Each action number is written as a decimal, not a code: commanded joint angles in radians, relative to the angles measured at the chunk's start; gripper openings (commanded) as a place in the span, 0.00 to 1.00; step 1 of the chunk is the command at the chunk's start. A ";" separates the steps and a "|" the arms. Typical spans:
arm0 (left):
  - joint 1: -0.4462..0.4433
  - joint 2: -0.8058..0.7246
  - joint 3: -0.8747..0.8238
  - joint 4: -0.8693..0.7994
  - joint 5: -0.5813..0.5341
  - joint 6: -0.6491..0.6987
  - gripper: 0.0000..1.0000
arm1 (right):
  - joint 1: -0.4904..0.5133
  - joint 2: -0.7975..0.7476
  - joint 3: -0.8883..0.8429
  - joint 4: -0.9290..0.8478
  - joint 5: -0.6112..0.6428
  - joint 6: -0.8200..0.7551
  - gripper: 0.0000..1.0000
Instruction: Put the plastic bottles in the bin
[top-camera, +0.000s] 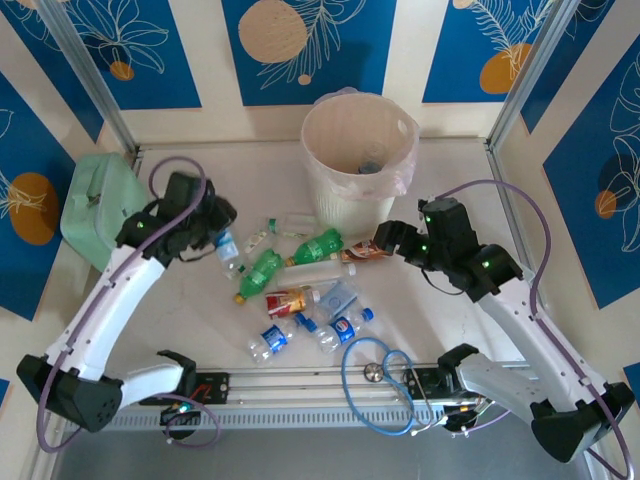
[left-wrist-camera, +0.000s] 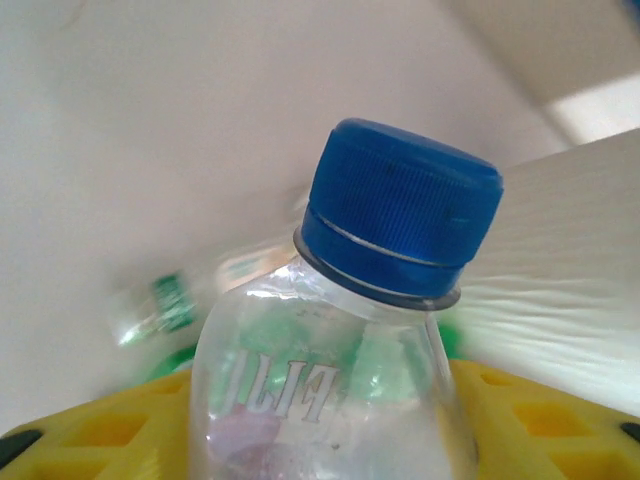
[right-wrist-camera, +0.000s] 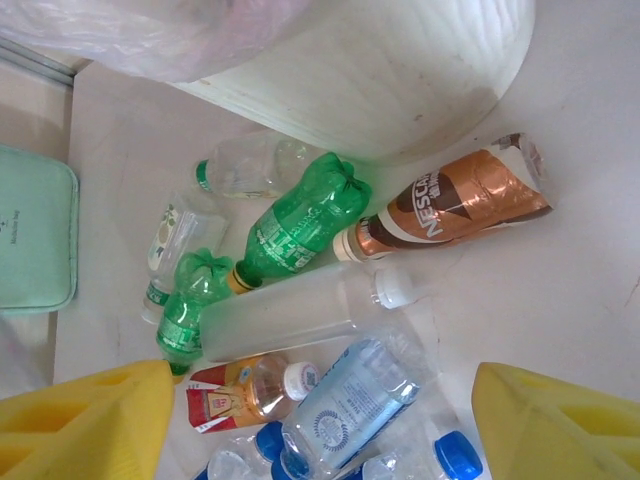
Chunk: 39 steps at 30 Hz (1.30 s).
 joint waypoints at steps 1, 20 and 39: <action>0.002 0.062 0.112 0.088 0.061 0.122 0.57 | -0.005 -0.025 -0.009 -0.002 -0.031 0.020 0.79; -0.136 0.549 0.633 0.652 0.256 0.058 0.58 | 0.001 -0.105 -0.042 -0.055 -0.050 0.068 0.78; -0.199 0.726 0.802 0.558 0.254 0.157 0.81 | 0.048 -0.129 -0.106 -0.041 -0.039 0.113 0.79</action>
